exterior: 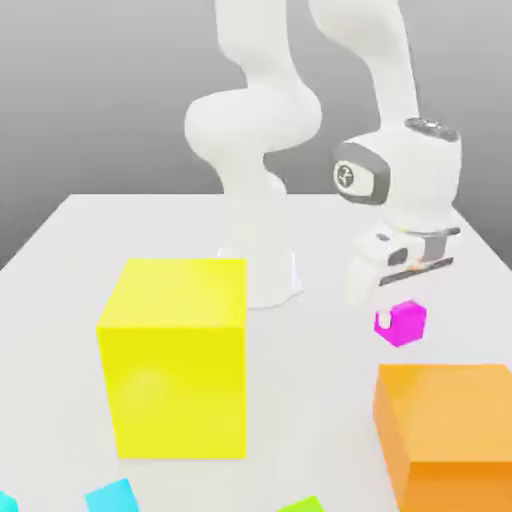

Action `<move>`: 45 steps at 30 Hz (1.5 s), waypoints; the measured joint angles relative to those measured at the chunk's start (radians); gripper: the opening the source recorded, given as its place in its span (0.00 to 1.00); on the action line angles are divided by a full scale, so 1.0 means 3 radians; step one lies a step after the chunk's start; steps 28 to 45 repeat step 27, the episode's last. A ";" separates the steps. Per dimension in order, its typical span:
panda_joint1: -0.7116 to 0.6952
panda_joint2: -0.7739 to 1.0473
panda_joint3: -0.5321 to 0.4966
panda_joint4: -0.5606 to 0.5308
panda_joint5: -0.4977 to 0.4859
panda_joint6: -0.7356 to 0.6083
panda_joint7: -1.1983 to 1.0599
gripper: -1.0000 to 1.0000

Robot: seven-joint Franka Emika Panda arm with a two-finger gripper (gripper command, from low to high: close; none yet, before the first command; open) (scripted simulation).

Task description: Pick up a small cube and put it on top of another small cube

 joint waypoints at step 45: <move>-0.1282 0.1529 -0.0748 0.2157 0.0611 -0.0775 -0.2023 1.00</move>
